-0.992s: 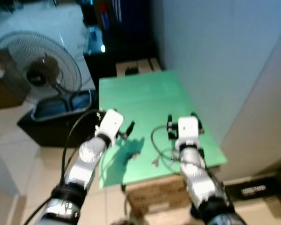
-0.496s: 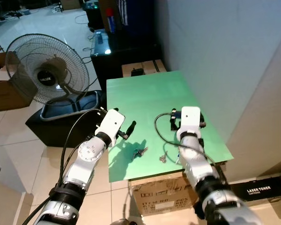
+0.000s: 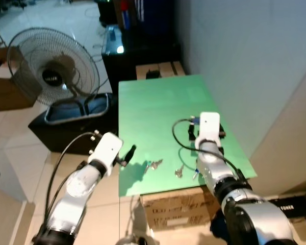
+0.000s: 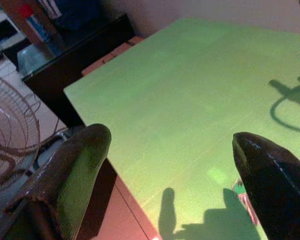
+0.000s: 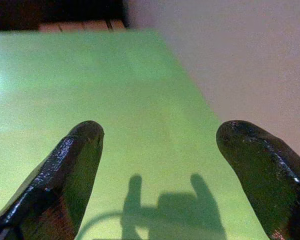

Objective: Hang keys on a hook

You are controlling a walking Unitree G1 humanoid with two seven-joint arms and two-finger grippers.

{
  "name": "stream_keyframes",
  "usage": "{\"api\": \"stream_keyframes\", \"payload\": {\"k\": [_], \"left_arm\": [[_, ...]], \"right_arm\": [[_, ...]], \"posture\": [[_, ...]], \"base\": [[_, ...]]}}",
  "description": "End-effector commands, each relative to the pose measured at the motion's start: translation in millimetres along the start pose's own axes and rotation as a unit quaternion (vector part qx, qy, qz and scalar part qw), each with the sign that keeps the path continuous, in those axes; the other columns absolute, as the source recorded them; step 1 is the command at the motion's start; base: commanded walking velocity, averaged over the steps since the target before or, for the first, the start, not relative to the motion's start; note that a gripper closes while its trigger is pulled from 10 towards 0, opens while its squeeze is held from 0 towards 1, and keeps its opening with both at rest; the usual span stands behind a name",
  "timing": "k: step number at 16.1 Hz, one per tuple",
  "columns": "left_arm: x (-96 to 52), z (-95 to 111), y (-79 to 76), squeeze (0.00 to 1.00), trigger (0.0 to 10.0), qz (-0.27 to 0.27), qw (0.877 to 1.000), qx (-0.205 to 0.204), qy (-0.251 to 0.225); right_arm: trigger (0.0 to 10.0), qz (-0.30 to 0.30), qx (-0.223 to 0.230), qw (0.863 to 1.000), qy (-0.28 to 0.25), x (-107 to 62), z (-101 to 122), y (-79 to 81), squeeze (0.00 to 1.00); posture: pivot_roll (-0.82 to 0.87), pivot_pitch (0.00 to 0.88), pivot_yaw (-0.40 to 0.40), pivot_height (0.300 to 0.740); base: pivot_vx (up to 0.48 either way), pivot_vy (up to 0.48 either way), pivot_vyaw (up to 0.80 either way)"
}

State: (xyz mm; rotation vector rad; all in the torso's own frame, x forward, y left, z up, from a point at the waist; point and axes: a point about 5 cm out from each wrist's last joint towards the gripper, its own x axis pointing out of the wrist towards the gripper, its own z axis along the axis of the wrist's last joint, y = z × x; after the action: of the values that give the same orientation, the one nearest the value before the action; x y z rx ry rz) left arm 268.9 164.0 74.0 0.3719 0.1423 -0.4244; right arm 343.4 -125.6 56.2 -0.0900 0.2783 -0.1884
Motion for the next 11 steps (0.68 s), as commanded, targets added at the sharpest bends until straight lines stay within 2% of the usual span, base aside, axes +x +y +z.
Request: {"api": "stream_keyframes", "payload": {"k": [1,2,7,11], "left_arm": [[-4.9,3,4.9,0.0,10.0,0.004,1.0,-0.002,0.001],[-6.7,4,4.2,0.0,10.0,0.003,1.0,-0.002,0.002],[-12.8,13,4.8,0.0,10.0,0.007,1.0,-0.009,0.0],[-17.0,14,-5.0,0.0,10.0,-0.001,1.0,-0.025,0.004]], "right_arm": [[10.0,-0.006,0.011,1.0,0.022,-0.1,-5,-0.5,0.0],[10.0,-0.013,0.025,0.999,0.043,-1.8,-13,-2.2,0.0],[10.0,0.003,0.016,0.997,0.079,-17.5,-42,8.0,0.0],[10.0,-0.016,-0.016,0.998,0.067,-39.4,-65,19.8,0.0]], "posture": [[0.11,0.079,0.088,0.74],[0.11,0.081,0.088,0.74],[0.11,0.109,0.082,0.74],[0.09,0.141,0.093,0.74]], "base": [[0.0,0.0,0.0],[0.0,0.0,0.0],[0.0,0.0,0.0],[0.0,0.0,0.0]]}}
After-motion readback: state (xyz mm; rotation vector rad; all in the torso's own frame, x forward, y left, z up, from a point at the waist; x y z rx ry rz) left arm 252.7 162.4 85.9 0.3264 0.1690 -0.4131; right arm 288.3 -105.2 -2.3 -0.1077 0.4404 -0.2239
